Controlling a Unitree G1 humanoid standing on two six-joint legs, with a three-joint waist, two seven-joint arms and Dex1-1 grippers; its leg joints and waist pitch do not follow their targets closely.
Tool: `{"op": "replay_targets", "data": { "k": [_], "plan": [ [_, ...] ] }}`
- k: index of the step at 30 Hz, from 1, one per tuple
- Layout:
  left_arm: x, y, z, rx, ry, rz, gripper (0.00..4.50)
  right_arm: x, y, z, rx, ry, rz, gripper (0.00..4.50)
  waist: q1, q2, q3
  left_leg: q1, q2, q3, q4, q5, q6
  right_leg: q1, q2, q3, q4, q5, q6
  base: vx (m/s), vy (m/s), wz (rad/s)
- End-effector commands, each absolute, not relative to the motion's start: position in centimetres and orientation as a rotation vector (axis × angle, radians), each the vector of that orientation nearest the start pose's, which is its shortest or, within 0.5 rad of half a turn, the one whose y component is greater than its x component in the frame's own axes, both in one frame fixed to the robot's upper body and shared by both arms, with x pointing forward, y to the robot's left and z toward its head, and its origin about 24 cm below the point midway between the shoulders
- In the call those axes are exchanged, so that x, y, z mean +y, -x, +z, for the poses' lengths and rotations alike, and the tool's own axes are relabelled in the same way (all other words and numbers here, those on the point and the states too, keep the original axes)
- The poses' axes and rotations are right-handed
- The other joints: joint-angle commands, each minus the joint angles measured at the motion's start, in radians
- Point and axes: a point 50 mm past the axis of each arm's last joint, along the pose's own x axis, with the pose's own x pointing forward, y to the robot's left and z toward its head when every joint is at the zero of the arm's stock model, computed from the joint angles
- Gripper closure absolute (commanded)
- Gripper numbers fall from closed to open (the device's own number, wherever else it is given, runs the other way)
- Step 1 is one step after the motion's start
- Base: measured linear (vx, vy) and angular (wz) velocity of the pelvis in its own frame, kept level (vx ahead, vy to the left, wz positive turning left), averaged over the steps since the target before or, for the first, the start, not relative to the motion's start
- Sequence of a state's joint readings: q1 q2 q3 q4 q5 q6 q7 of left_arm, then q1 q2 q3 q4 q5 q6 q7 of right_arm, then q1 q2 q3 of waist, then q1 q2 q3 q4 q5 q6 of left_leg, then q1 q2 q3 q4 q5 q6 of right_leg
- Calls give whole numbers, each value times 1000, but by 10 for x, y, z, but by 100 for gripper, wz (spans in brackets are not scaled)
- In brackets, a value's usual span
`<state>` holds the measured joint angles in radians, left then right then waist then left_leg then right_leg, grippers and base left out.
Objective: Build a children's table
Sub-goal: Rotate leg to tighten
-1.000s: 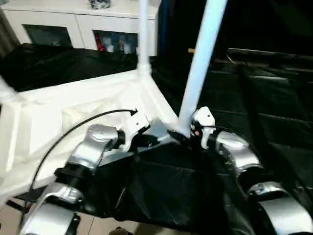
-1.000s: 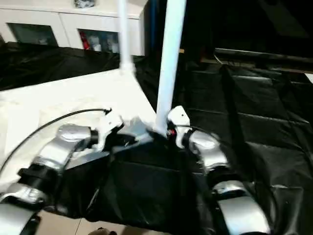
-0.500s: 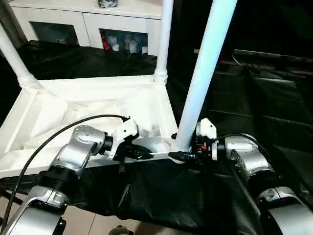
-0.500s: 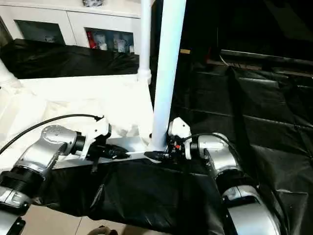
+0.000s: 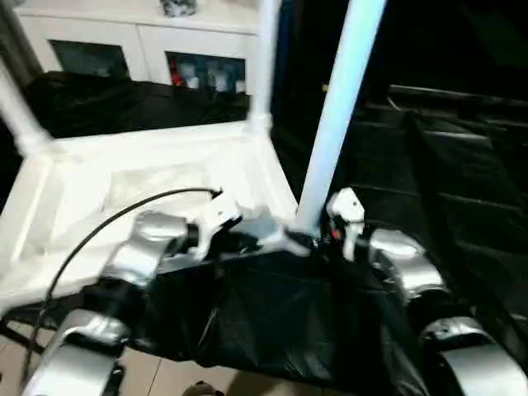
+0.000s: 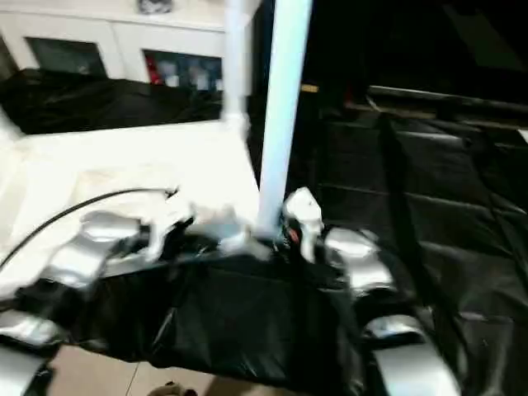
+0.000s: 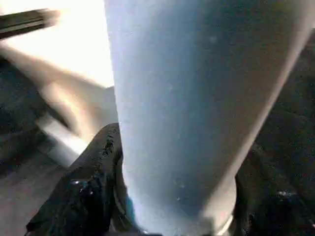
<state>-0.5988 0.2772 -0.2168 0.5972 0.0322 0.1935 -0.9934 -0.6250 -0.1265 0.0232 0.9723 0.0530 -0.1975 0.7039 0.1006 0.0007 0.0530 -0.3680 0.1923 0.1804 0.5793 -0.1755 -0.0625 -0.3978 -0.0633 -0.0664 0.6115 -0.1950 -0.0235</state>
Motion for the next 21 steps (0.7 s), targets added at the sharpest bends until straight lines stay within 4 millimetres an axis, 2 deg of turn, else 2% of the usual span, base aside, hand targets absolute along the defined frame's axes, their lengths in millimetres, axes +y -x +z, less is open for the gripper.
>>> {"op": "replay_targets", "data": {
  "k": [1, 3, 4, 6, 8, 9, 10, 12, 15, 19, 21],
  "plan": [
    [100, -338, 66, 327, -291, -1052, 450, -96, -331, 7, 275, 57, 763, 180, -1, -2, -57, 20, 47, -19, -76, -258, -3, 36, -93, 53, -90, -329, -182, 0, 0, 0],
    [95, -340, 65, 322, -283, -1019, 450, -92, -332, 5, 281, 52, 713, 180, -2, -3, -59, 15, 44, -18, -74, -241, 8, 41, -92, 53, -86, -293, -184, 0, 0, 0],
    [83, -343, 64, 311, -272, -963, 450, -83, -334, 3, 298, 43, 626, 180, -2, -1, -60, 15, 44, -17, -73, -233, 11, 41, -91, 54, -85, -277, -186, 0, 0, 0],
    [76, -343, 64, 305, -268, -947, 450, -76, -334, 3, 297, 47, 611, 180, -2, -1, -62, 17, 44, -16, -71, -212, 9, 40, -91, 53, -82, -241, -194, 0, 0, 0],
    [69, -342, 63, 298, -262, -952, 450, -68, -332, 4, 280, 87, 638, 180, -2, -2, -63, 12, 42, -14, -69, -201, 21, 43, -90, 52, -81, -213, -195, 0, 0, 0],
    [65, -341, 63, 294, -258, -968, 450, -64, -331, 4, 265, 107, 664, 124, 0, -4, -64, 9, 40, -14, -68, -191, 31, 46, -90, 52, -78, -194, -195, 0, 0, 0],
    [64, -340, 63, 292, -263, -980, 450, -63, -331, 5, 258, 106, 677, 110, 0, -3, -64, 9, 41, -13, -67, -185, 40, 45, -90, 52, -77, -180, -199, 0, 0, 0],
    [68, -339, 64, 291, -274, -1007, 450, -66, -332, 7, 246, 65, 682, 104, 0, -1, -65, 8, 40, -13, -66, -182, 46, 46, -89, 52, -75, -172, -201, 0, 0, 0],
    [75, -337, 64, 293, -286, -1038, 450, -72, -334, 11, 215, 86, 683, 63, -1, 0, -64, 10, 42, -14, -68, -194, 46, 46, -90, 51, -78, -186, -202, 0, 0, 0],
    [84, -334, 63, 300, -298, -1094, 450, -78, -335, 14, 199, 99, 730, 58, -2, 0, -65, 8, 42, -13, -66, -182, 53, 48, -90, 52, -73, -154, -212, 0, 0, 0],
    [96, -330, 65, 309, -302, -1178, 450, -86, -332, 16, 194, 133, 858, 58, -6, -1, -66, 2, 41, -14, -65, -170, 66, 54, -90, 50, -69, -134, -222, 0, 0, 0]
  ]
}}
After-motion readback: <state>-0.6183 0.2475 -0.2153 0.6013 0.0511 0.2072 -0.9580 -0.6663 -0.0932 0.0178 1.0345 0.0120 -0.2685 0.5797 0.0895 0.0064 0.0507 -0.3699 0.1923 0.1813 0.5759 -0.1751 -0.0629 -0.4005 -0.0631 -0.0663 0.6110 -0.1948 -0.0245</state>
